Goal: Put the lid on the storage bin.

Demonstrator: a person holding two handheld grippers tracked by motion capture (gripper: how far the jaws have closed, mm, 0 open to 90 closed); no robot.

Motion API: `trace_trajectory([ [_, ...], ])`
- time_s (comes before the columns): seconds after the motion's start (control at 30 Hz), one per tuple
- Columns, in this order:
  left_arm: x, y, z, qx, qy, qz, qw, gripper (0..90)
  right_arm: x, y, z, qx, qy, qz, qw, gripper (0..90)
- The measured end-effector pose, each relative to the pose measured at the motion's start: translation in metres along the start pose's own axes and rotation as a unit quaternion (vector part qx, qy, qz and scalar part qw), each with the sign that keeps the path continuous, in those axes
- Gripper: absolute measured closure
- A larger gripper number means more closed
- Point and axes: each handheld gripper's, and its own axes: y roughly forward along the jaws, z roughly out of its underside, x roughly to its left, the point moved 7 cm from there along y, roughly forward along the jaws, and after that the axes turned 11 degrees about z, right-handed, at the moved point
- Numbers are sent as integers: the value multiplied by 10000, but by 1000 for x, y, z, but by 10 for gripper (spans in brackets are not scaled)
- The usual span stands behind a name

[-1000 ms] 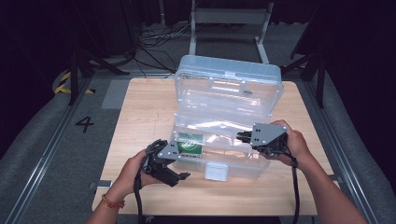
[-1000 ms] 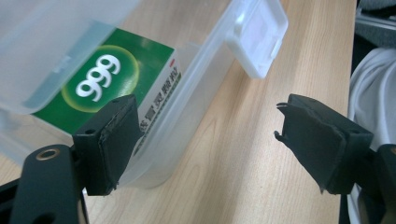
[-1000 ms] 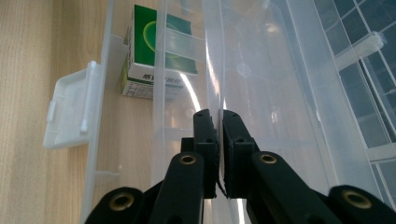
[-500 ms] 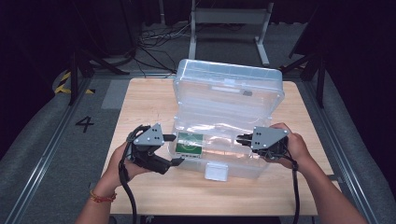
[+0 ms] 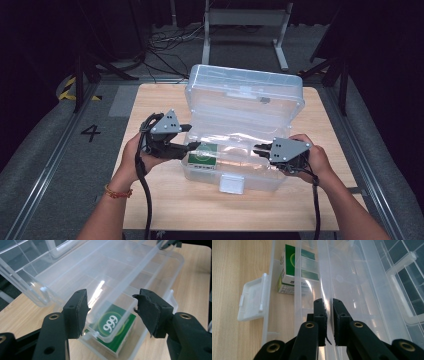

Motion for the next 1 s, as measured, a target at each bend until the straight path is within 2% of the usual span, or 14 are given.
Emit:
trace_trajectory([
  [0.2, 15, 3, -9, -203, -169, -54, 9996, 414, 5, 0, 1, -12, 36, -72, 10000, 838],
  [0.33, 19, 4, -14, -318, -243, -49, 9992, 418, 9, -1, 2, -8, 13, -67, 10000, 837],
  [0.5, 21, -2, -18, -467, -233, -72, 9986, 479, 14, -1, 4, -22, -27, -80, 10000, 834],
  [0.53, 21, -2, -18, -494, -254, -11, 9985, 485, 16, -2, 4, -17, -9, -100, 9999, 834],
  [0.57, 20, -3, -17, -474, -238, 35, 9986, 526, 17, -2, 4, -6, -5, -102, 9999, 834],
  [0.67, 19, -4, -16, -475, -230, 6, 9986, 548, 18, -2, 5, -13, -41, -76, 10000, 831],
  [0.73, 17, -5, -14, -553, -251, 72, 9981, 598, 19, -2, 6, -29, -19, -84, 10000, 828],
  [0.87, 17, -4, -11, -532, -245, 173, 9981, 684, 23, -2, 7, -69, 6, -57, 10000, 819],
  [0.93, 17, -4, -9, -518, -251, 136, 9982, 721, 24, -3, 9, -98, 84, -66, 9999, 817],
  [1.0, 16, -4, -8, -517, -230, 192, 9982, 739, 25, -4, 10, -133, 134, -39, 9998, 812],
])
